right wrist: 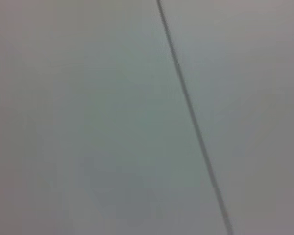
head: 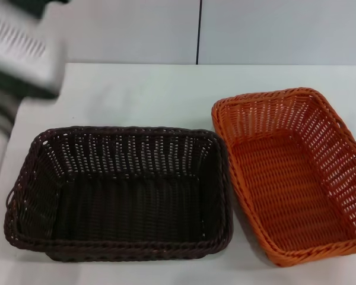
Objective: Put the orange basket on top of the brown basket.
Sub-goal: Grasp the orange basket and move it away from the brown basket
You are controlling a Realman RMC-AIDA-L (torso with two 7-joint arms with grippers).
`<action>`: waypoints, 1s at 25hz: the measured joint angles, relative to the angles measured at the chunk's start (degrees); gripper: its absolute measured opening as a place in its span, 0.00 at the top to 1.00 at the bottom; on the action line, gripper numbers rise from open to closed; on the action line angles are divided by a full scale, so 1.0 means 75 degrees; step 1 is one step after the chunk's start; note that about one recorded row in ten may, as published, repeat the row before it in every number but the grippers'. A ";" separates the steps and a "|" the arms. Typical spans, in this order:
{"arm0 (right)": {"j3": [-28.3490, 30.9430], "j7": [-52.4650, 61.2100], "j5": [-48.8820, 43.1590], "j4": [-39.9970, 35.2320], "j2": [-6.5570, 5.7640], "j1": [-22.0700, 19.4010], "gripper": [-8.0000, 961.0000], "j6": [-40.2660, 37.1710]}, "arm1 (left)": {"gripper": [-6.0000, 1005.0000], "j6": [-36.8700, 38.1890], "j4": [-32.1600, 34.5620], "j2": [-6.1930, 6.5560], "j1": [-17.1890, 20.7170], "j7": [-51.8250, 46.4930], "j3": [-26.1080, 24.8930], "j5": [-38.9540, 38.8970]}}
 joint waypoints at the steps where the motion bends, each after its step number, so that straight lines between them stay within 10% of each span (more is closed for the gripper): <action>1: 0.0001 0.0007 -0.0120 -0.0282 -0.0039 0.0134 0.15 -0.0087 | 0.33 0.1577 0.0648 0.0001 0.0125 -0.0453 0.0414 0.0250; 4: 0.0027 0.0019 -0.0380 -0.0766 -0.0143 0.0242 0.15 -0.0538 | 0.33 0.1577 0.0648 0.0001 0.0125 -0.0453 0.0414 0.0250; 6: 0.0140 0.0027 -0.1066 -0.1880 -0.0455 0.0314 0.15 -0.1928 | 0.33 0.6676 0.3250 -0.0020 0.0630 -0.2967 0.1050 0.0834; 10: 0.0400 0.0030 -0.1843 -0.3422 -0.0959 0.0339 0.15 -0.4079 | 0.33 0.7780 0.4742 -0.0056 0.0978 -0.4558 0.1042 0.0240; 11: 0.0843 0.0034 -0.2472 -0.4730 -0.1282 0.0320 0.15 -0.6297 | 0.33 0.7851 0.5058 -0.0053 0.1092 -0.4972 0.1056 -0.0115; 14: 0.1516 0.0021 -0.2999 -0.5879 -0.1371 0.0270 0.15 -0.8539 | 0.33 0.7889 0.5369 -0.0042 0.1202 -0.5380 0.1066 -0.0490; 18: 0.3316 -0.0421 -0.3333 -0.7721 -0.1227 0.0615 0.15 -1.3290 | 0.33 0.8001 0.7135 -0.0051 0.1177 -0.6910 0.1056 -0.1663; 21: 0.5449 -0.1910 -0.2799 -0.8258 -0.0629 0.1614 0.15 -1.8122 | 0.33 0.8001 0.7135 -0.0051 0.1177 -0.6910 0.1056 -0.1663; 25: 0.7142 -0.3186 -0.2428 -0.8299 -0.0146 0.2329 0.15 -2.1536 | 0.33 0.7831 0.7890 -0.0068 0.0927 -0.7327 0.1048 -0.2319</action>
